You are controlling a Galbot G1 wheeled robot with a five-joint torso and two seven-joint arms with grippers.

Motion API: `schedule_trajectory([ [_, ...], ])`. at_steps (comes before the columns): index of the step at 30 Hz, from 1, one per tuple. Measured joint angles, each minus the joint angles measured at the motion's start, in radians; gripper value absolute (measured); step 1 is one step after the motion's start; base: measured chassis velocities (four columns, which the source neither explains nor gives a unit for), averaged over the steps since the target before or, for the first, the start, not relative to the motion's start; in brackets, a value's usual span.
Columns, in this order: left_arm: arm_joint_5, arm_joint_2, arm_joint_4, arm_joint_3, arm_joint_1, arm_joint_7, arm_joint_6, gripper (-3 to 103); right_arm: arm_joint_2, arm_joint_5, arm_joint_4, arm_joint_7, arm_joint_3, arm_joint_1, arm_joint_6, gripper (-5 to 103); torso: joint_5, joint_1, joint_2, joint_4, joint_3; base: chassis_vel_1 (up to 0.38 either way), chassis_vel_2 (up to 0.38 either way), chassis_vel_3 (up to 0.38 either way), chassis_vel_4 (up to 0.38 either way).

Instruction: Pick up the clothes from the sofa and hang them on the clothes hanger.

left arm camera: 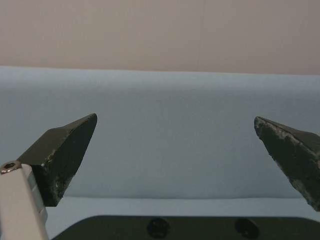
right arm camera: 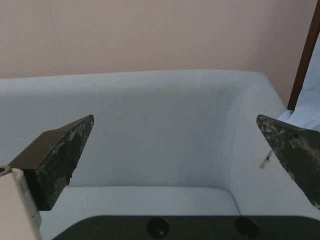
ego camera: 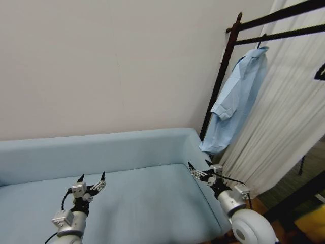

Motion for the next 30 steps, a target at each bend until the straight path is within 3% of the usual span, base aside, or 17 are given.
schedule_trajectory([
  [4,0.05,0.005,0.007,-0.004,-0.009,0.017,-0.026,100,-0.013,-0.001,-0.01,0.016,-0.006,0.021,0.004,100,0.0,0.0,0.0,0.0001,0.0,0.0,0.0,0.0,0.0],
  [30,0.05,0.007,0.009,-0.005,-0.011,0.018,-0.026,100,-0.016,0.005,-0.012,0.02,-0.007,0.025,0.005,100,0.0,0.0,0.0,0.0,0.0,0.0,0.0,0.0,0.0],
])
